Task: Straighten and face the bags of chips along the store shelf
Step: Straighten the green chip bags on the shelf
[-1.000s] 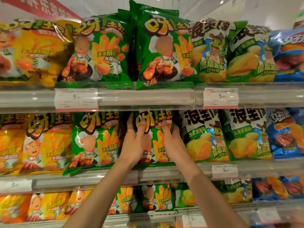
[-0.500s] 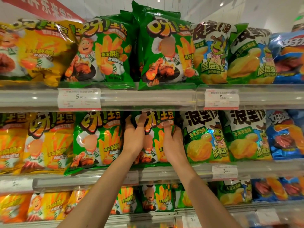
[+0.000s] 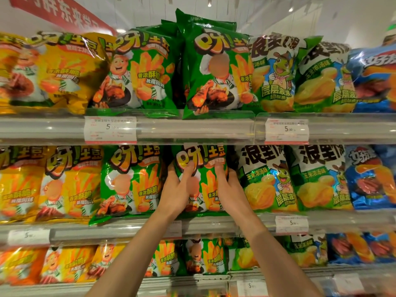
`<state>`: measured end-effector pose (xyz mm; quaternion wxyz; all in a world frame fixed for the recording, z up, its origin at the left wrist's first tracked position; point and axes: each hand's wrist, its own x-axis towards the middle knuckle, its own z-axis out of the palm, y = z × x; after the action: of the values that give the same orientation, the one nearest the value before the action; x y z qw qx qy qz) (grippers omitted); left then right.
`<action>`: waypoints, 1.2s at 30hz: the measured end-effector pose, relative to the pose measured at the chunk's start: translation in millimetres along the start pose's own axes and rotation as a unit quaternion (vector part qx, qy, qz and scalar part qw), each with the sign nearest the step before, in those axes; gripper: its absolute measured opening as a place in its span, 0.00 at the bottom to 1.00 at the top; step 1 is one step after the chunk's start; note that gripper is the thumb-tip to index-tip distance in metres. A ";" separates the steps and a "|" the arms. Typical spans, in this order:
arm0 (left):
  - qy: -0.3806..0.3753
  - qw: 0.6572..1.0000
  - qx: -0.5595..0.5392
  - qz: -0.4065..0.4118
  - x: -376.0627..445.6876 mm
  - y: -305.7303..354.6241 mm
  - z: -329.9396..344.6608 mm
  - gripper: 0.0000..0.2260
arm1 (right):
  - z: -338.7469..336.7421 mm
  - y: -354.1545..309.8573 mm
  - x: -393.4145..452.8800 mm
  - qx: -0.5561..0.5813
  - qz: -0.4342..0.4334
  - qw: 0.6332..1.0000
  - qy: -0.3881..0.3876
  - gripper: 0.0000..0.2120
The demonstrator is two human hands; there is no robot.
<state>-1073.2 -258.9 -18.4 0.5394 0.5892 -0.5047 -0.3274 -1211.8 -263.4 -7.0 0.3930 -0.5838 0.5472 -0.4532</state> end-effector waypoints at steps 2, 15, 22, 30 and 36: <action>0.006 1.000 0.009 -0.005 0.1 1.4 -0.6 0.38 | -3.4 -4.9 -0.2 -0.024 0.006 1.000 -0.013 0.33; 0.010 0.995 0.031 0.089 -41.8 -20.1 -29.6 0.38 | -31.1 40.5 -29.5 0.024 -0.035 0.999 -0.028 0.23; 0.075 0.992 0.038 0.094 -83.0 -40.2 -42.4 0.15 | -59.6 68.3 -59.2 -0.009 -0.078 0.997 0.020 0.11; 0.063 0.996 0.036 0.058 -99.4 -52.4 -61.6 0.12 | -62.8 80.2 -72.0 -0.047 -0.074 0.995 0.038 0.16; -0.003 0.997 0.008 0.078 -91.5 -57.2 -100.3 0.10 | -32.6 70.3 -102.8 -0.028 -0.047 0.992 0.113 0.21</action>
<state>-991.3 -146.7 -67.7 0.5570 0.5512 -0.5532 -0.2827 -1261.9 -166.4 -75.1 0.2904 -0.5644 0.5726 -0.5189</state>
